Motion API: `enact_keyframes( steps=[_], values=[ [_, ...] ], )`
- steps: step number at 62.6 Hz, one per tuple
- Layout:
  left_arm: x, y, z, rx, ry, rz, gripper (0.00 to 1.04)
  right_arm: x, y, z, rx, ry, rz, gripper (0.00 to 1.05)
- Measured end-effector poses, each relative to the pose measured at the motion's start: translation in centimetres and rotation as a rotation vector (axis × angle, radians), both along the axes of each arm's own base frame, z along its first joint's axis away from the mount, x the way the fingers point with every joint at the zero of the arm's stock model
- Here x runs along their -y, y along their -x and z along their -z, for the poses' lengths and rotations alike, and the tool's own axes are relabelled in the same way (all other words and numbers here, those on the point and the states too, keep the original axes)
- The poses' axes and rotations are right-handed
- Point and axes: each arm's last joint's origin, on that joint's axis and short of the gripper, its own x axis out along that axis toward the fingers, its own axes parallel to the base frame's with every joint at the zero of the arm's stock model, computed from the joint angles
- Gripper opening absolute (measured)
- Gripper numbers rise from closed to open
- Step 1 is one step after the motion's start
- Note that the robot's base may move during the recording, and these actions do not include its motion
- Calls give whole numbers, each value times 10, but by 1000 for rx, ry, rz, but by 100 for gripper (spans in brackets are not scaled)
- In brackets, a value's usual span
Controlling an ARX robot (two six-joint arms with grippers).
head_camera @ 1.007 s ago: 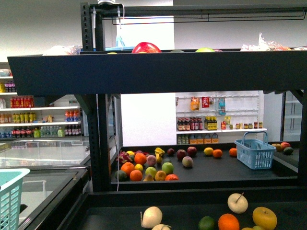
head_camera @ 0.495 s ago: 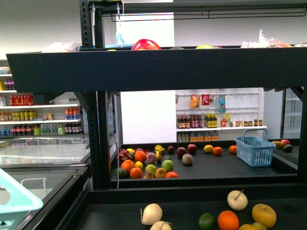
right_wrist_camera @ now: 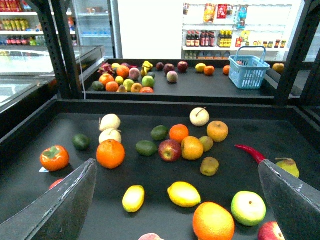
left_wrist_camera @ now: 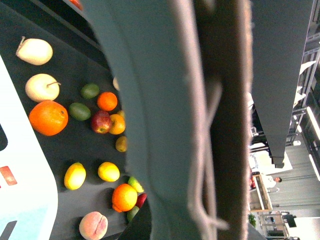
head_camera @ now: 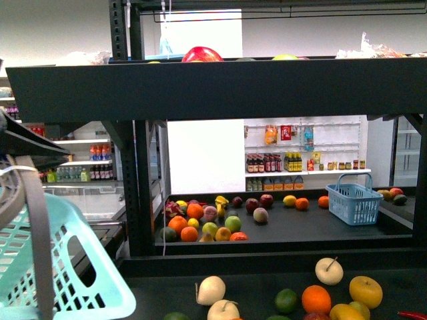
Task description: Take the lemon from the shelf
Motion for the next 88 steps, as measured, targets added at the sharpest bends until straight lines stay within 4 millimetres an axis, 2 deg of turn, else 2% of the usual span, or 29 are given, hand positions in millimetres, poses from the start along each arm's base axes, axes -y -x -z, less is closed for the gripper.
enact_keyframes(
  steps=[15,22,37,46,55,64,72,81,88],
  values=[
    [53,-14,20,-40,5,117,7,0,0,0,0,0,0,97],
    [85,-22,27,-48,15,174,7,0,0,0,0,0,0,97],
    [124,-37,30,-26,29,218,7,0,0,0,0,0,0,97],
    [145,-37,32,-35,38,261,7,0,0,0,0,0,0,97],
    [157,-36,33,-42,47,280,7,0,0,0,0,0,0,97],
    [160,-37,33,-39,43,275,7,0,0,0,-2,2,6,97],
    [159,-38,34,-42,42,266,7,-1,-5,7,-252,111,257,97],
    [159,-38,34,-38,38,263,7,7,-25,13,-447,97,258,97],
    [159,-38,35,-39,38,268,7,20,-53,7,-508,42,213,97]
  ],
)
